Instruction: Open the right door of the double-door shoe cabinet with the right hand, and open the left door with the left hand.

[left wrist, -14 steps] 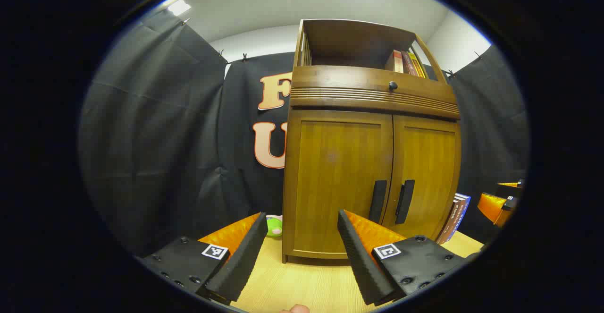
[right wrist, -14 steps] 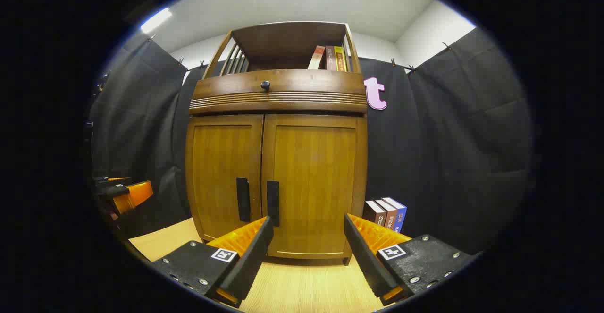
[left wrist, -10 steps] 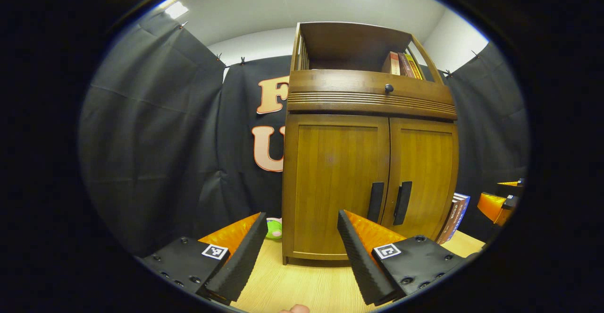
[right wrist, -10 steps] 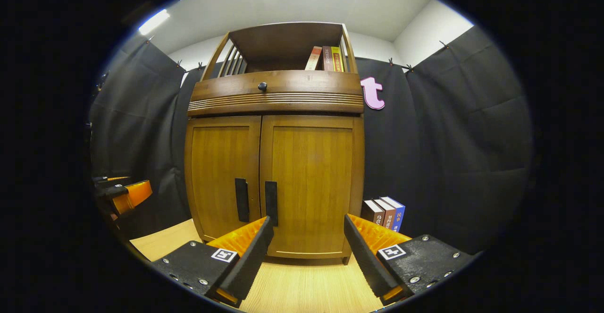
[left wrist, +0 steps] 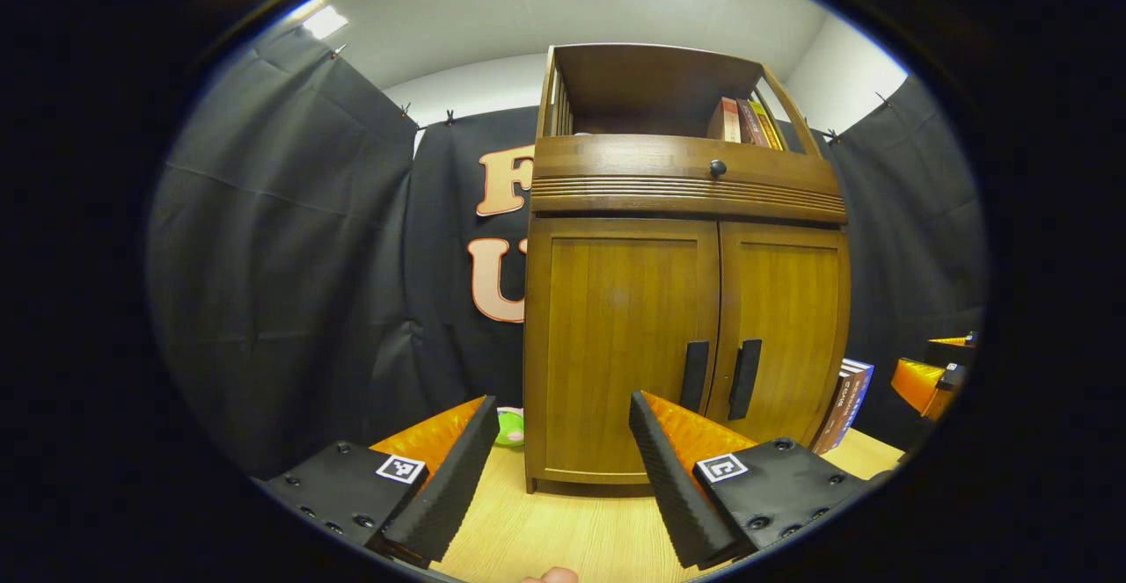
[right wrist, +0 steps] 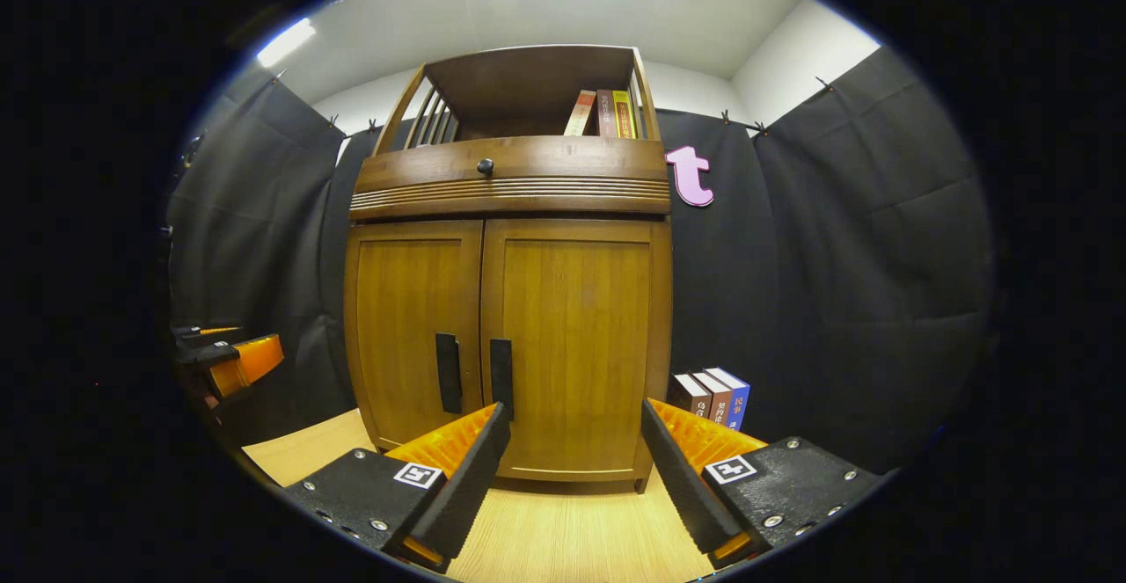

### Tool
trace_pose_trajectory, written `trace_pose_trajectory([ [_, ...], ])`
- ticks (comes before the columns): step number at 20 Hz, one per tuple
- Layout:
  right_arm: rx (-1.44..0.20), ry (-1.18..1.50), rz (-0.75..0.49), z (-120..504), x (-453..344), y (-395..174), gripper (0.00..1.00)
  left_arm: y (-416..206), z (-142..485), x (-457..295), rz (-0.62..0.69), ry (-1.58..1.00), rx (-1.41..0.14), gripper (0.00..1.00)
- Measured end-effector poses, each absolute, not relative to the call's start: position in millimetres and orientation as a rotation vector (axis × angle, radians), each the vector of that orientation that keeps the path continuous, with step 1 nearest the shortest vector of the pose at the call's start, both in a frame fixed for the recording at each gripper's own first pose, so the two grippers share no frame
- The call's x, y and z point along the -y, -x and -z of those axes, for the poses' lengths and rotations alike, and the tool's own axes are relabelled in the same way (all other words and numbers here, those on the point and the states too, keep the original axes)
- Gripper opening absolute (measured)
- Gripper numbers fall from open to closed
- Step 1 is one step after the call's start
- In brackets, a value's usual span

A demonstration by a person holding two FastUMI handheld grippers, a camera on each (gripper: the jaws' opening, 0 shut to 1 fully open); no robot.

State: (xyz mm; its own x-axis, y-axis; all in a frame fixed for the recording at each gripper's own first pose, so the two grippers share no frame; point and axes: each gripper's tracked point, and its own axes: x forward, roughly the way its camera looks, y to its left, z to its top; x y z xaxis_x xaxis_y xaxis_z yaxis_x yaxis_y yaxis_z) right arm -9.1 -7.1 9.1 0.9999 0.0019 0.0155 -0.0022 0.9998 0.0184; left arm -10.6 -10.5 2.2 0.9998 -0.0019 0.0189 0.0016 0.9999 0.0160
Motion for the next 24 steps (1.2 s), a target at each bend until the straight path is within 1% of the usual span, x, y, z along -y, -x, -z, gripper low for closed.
trace_pose_trajectory([
  [2,0.016,-0.015,-0.005,-10.0,7.0,6.2,1.00,9.7,-1.7,11.4,-0.002,-0.010,0.019,0.96],
  [3,0.016,-0.016,-0.007,-10.1,7.1,6.2,0.93,9.2,-2.4,11.8,-0.002,-0.008,0.020,0.96],
  [8,0.049,-0.028,-0.032,-24.2,1.4,1.9,0.93,6.9,-1.3,12.2,-0.005,-0.014,0.023,0.97],
  [12,0.082,-0.004,-0.045,-38.3,-3.3,-18.4,0.93,1.8,6.3,12.8,0.000,-0.006,0.013,0.97],
  [15,0.094,0.011,-0.070,-46.1,-15.0,-54.0,0.93,-0.4,9.9,12.7,0.003,0.000,0.006,0.97],
  [19,0.087,-0.032,-0.167,-43.1,-54.6,-104.0,0.93,-2.3,13.9,7.9,-0.006,0.006,-0.002,0.98],
  [22,0.073,-0.030,-0.204,-29.4,-77.0,-140.9,0.93,-1.9,14.6,-1.1,-0.024,0.005,-0.004,0.98],
  [24,0.069,0.001,-0.198,-15.0,-80.8,-171.2,0.93,-0.8,16.1,-5.8,-0.036,0.016,-0.010,0.98],
])
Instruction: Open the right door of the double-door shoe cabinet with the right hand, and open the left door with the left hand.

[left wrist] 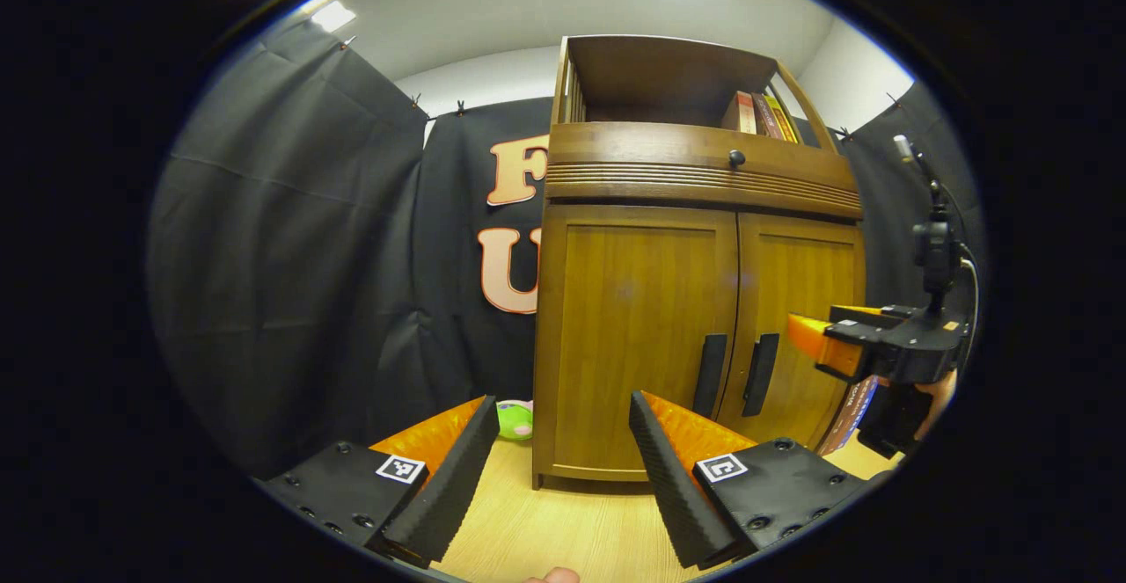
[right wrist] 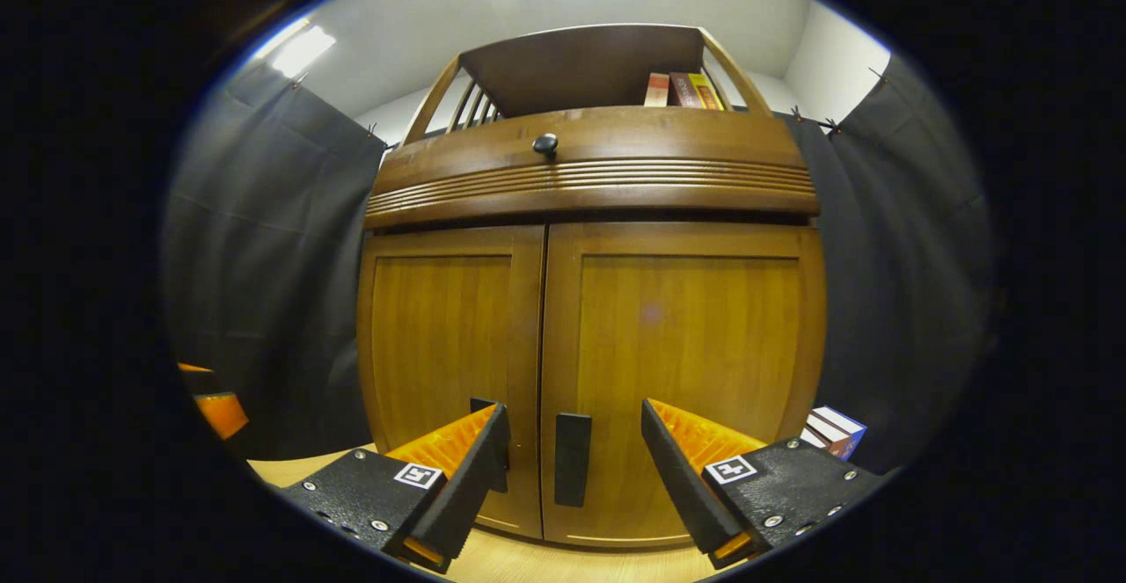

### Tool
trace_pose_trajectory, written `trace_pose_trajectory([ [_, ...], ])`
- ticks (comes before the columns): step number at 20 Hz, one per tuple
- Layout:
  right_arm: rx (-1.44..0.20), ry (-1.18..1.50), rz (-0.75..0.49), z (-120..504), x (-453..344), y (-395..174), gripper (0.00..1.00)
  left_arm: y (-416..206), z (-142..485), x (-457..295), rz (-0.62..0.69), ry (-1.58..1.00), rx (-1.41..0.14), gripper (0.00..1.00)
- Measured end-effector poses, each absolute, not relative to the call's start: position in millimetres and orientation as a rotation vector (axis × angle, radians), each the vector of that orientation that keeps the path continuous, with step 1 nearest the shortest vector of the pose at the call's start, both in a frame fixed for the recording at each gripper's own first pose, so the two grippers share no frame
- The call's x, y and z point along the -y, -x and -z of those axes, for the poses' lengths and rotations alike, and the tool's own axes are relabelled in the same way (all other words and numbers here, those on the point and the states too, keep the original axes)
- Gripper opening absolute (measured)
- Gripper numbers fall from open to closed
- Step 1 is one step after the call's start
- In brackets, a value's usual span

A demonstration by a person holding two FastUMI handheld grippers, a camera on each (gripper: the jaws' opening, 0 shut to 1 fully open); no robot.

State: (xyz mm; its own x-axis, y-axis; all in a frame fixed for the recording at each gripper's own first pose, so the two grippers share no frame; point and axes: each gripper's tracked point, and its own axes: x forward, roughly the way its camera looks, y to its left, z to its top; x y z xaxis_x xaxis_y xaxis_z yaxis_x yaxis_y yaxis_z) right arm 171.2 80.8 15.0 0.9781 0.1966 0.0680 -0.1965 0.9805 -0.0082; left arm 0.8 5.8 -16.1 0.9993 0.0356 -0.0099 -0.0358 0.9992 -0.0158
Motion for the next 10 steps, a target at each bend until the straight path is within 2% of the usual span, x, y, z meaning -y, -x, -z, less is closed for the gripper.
trace_pose_trajectory([
  [3,-0.013,0.008,-0.131,22.8,-79.0,-205.1,0.93,-0.6,17.7,-15.9,-0.058,-0.014,-0.011,0.99],
  [4,-0.034,-0.009,-0.126,30.6,-80.6,-211.5,0.93,0.9,13.1,-22.6,-0.079,-0.044,0.002,0.94],
  [5,-0.049,-0.018,-0.127,37.5,-82.7,-220.8,0.93,1.6,9.1,-27.7,-0.093,-0.065,0.017,0.96],
  [10,-0.070,0.003,-0.080,55.8,-82.2,-245.7,0.93,-0.9,17.4,-24.5,-0.082,-0.047,0.004,0.95],
])
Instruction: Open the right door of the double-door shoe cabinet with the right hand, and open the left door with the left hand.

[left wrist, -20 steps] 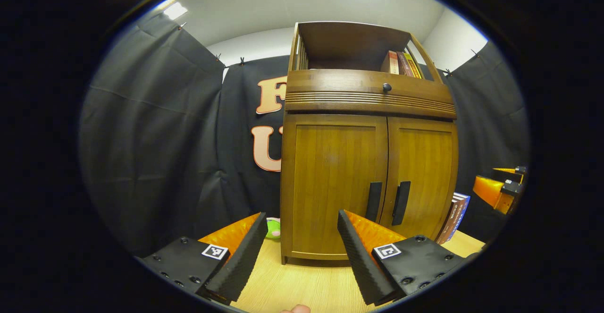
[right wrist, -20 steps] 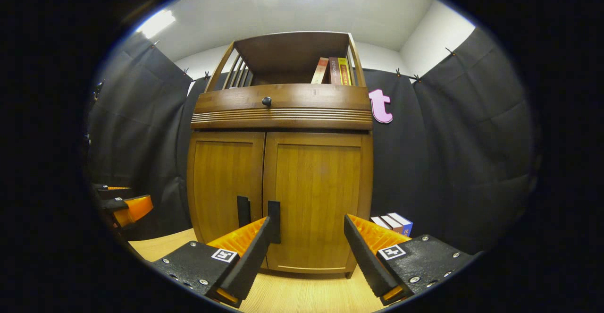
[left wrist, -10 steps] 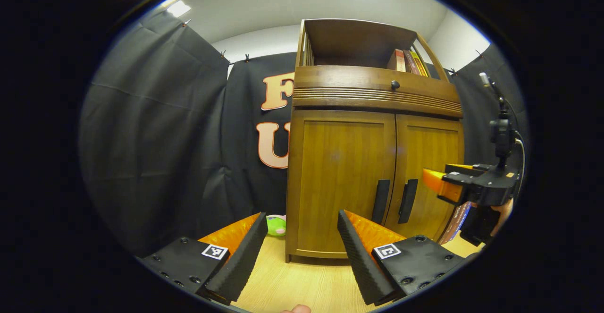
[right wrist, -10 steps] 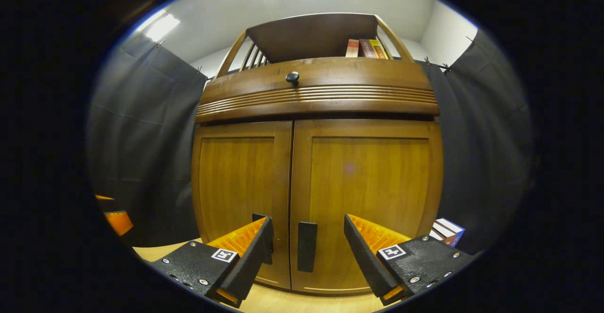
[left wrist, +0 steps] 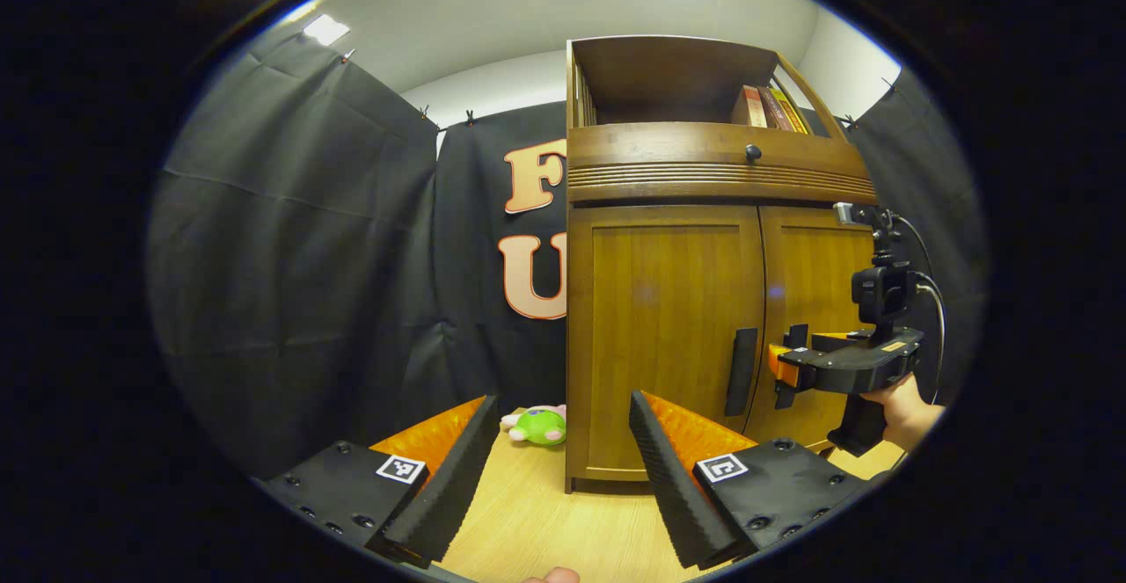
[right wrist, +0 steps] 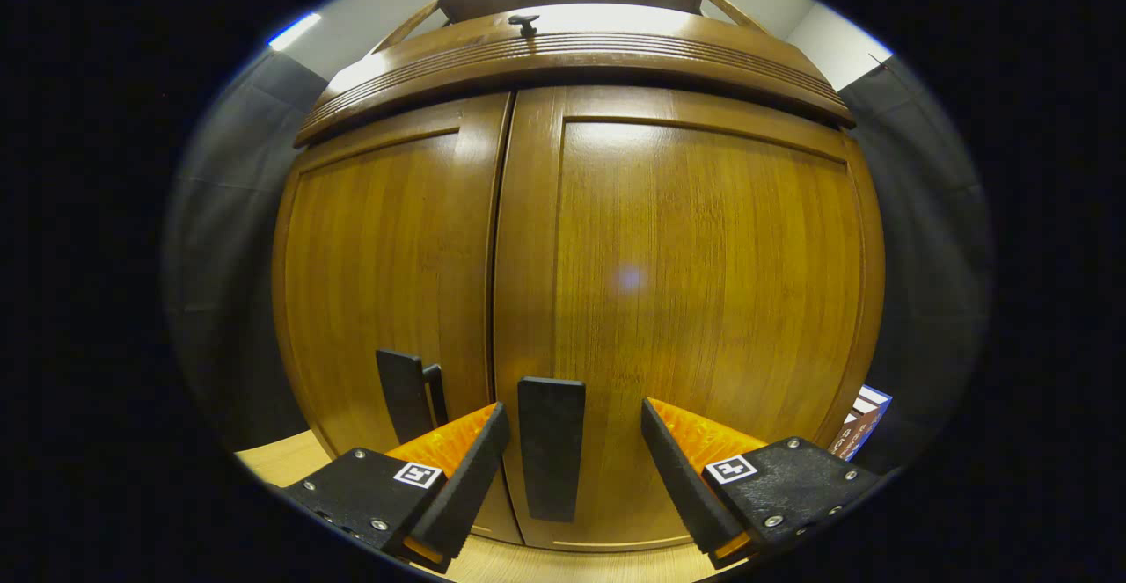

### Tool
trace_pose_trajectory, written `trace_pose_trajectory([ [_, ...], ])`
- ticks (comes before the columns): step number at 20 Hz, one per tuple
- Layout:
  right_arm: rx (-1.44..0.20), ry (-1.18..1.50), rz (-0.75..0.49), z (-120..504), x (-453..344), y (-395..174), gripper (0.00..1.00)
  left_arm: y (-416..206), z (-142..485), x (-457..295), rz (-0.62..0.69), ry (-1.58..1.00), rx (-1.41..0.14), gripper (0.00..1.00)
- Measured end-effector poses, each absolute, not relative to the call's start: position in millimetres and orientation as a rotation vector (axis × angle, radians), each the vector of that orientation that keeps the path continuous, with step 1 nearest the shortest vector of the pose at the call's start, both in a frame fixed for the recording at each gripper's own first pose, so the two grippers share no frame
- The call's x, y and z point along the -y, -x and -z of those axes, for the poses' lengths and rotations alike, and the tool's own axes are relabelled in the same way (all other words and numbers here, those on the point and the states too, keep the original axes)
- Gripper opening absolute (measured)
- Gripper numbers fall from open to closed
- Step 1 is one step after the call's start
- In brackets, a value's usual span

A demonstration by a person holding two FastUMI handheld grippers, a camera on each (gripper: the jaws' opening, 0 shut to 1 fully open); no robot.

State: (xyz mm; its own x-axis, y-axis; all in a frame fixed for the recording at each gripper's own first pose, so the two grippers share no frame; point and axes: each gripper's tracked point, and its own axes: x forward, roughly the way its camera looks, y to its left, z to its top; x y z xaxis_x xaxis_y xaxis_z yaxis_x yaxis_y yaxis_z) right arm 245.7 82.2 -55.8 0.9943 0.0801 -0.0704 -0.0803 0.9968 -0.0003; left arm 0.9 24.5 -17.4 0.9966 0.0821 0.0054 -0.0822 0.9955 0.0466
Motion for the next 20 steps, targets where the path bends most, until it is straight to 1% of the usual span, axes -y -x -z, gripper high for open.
trace_pose_trajectory([
  [1,-0.055,0.012,-0.069,55.1,-83.4,-245.9,0.93,-0.9,18.6,-24.0,-0.082,-0.048,0.001,0.95],
  [3,-0.030,0.042,-0.065,54.4,-84.5,-239.7,1.00,-2.7,18.3,-23.7,-0.080,-0.047,0.000,0.95],
  [5,-0.012,0.035,-0.069,58.7,-85.1,-242.3,1.00,-5.7,18.6,-23.8,-0.077,-0.047,0.000,0.95],
  [6,-0.014,0.029,-0.071,59.9,-84.2,-242.7,0.93,-7.4,17.7,-24.6,-0.076,-0.047,0.002,0.95],
  [7,-0.016,0.026,-0.075,59.6,-84.8,-242.6,1.00,-8.3,17.0,-24.6,-0.075,-0.047,0.003,0.95],
  [8,-0.022,0.023,-0.081,59.3,-89.1,-242.9,0.88,-7.3,16.8,-24.2,-0.075,-0.048,0.003,0.95],
  [9,-0.021,0.021,-0.088,59.8,-92.2,-243.7,0.79,-8.2,16.1,-23.1,-0.072,-0.047,0.003,0.95],
  [10,-0.018,0.021,-0.096,60.6,-94.2,-243.1,0.63,-9.6,16.1,-22.2,-0.068,-0.048,0.004,0.95],
  [12,-0.017,0.018,-0.118,62.3,-100.5,-244.0,0.60,-10.1,15.7,-19.5,-0.061,-0.053,0.004,0.95],
  [13,-0.023,0.009,-0.125,63.3,-103.2,-244.1,0.40,-10.0,14.8,-18.3,-0.057,-0.055,0.005,0.95],
  [14,-0.023,-0.008,-0.126,62.3,-103.7,-242.7,0.45,-9.3,13.8,-15.8,-0.052,-0.053,0.008,0.95],
  [15,-0.030,-0.020,-0.131,64.0,-102.4,-243.5,0.40,-9.5,13.1,-12.9,-0.045,-0.051,0.011,0.94],
  [16,-0.032,-0.030,-0.140,64.5,-98.5,-242.7,0.39,-10.0,13.5,-9.6,-0.038,-0.048,0.012,0.94],
  [17,-0.036,-0.034,-0.149,65.7,-97.2,-242.3,0.24,-10.1,12.1,-5.5,-0.029,-0.045,0.013,0.94],
  [18,-0.043,-0.043,-0.153,66.5,-97.3,-243.1,0.33,-9.5,11.0,-0.3,-0.018,-0.039,0.017,0.94],
  [19,-0.048,-0.051,-0.152,68.0,-96.0,-242.8,0.20,-7.9,10.0,5.4,-0.005,-0.032,0.020,0.96],
  [20,-0.052,-0.054,-0.155,67.8,-95.4,-242.2,0.30,-7.2,10.4,9.7,0.006,-0.027,0.021,0.96],
])
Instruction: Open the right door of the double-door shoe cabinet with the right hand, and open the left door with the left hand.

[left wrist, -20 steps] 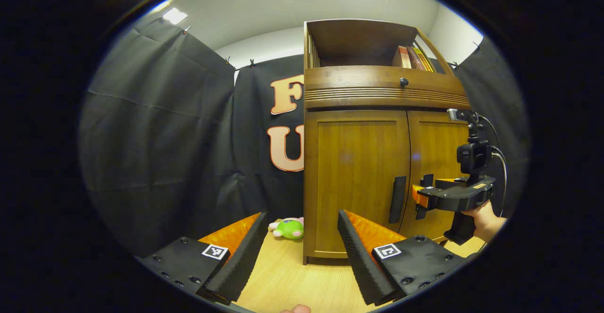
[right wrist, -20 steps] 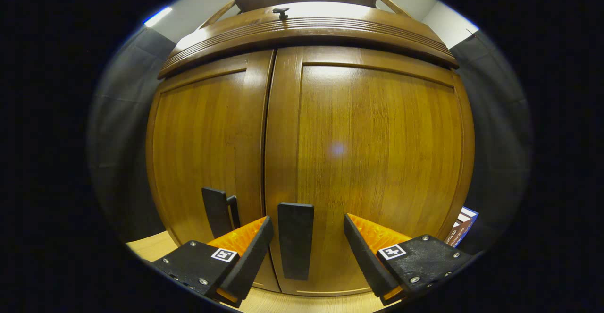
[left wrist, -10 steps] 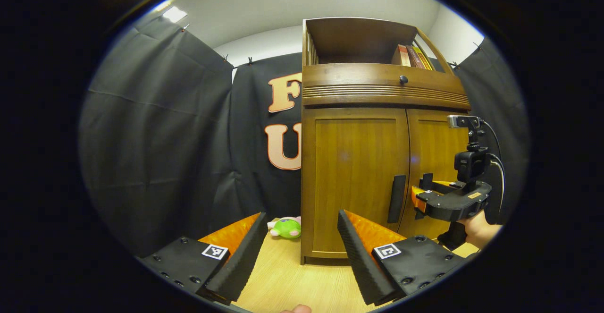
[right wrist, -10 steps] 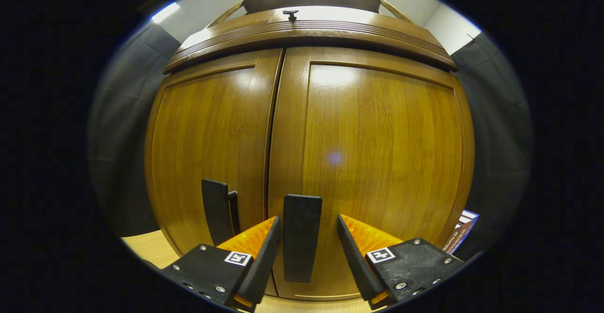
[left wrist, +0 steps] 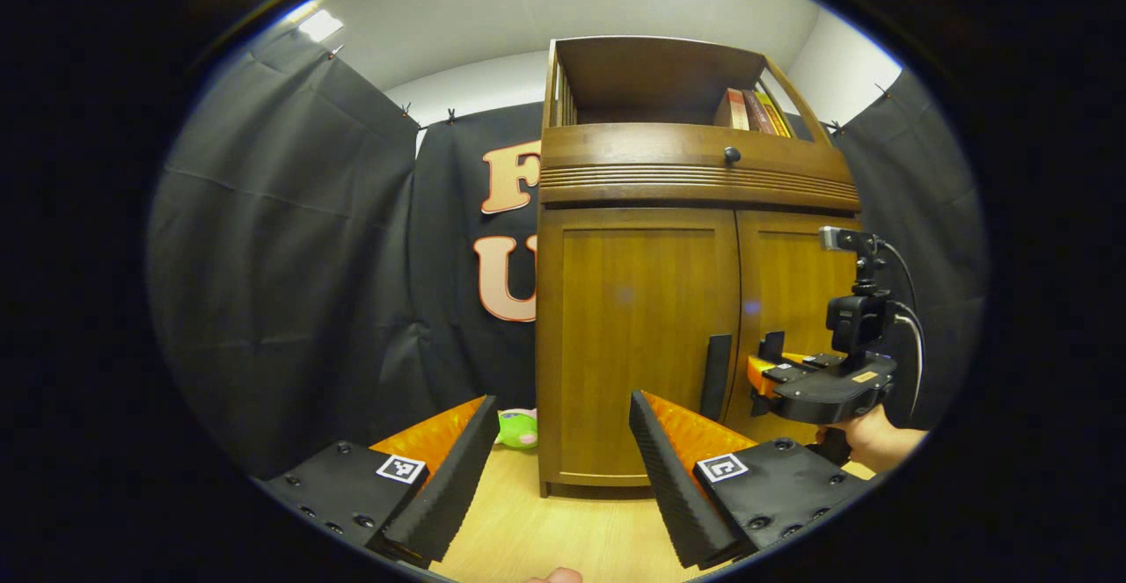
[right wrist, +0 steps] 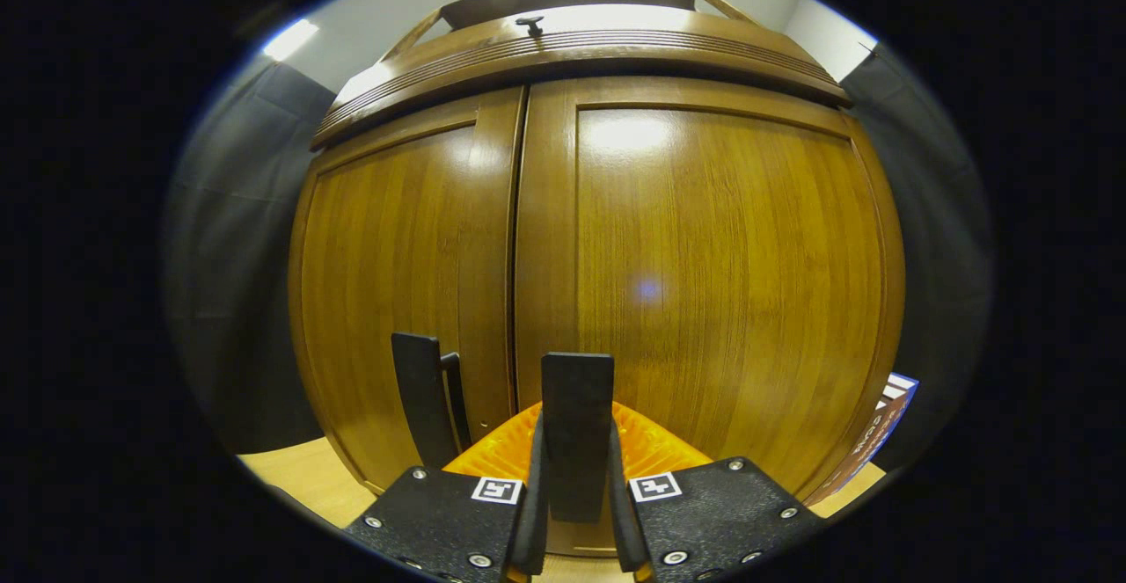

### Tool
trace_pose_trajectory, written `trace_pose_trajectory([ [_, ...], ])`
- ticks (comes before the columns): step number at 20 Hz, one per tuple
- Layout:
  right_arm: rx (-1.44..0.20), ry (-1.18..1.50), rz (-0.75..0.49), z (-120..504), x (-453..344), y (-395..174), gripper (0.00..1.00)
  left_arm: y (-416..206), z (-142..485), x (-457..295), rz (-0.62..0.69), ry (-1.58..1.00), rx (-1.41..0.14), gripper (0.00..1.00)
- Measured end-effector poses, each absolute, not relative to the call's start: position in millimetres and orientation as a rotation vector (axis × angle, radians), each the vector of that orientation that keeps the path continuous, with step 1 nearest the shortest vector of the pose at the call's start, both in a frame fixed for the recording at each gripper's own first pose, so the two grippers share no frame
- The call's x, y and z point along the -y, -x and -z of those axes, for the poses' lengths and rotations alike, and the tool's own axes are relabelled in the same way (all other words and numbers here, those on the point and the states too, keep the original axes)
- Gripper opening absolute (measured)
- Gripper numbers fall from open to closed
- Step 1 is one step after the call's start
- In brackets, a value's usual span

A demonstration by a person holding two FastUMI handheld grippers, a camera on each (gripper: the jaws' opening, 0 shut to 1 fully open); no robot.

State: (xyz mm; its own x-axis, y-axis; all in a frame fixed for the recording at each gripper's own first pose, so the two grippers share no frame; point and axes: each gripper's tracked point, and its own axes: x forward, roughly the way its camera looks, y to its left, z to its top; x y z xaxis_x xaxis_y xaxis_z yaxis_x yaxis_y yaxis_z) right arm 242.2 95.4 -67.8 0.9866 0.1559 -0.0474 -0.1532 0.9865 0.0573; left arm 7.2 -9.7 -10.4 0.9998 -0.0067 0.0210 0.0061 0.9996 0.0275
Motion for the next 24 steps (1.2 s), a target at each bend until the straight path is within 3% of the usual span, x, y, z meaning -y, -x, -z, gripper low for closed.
trace_pose_trajectory([
  [1,-0.052,-0.056,-0.160,68.1,-95.9,-241.1,0.41,-4.4,10.2,12.9,0.013,-0.025,0.021,0.96],
  [2,-0.055,-0.059,-0.167,68.1,-96.3,-241.0,0.30,-2.7,9.8,15.0,0.016,-0.024,0.022,0.96],
  [24,-0.087,-0.069,-0.226,68.6,-24.4,-89.6,0.29,12.1,13.8,63.3,0.101,-0.041,0.002,0.95],
])
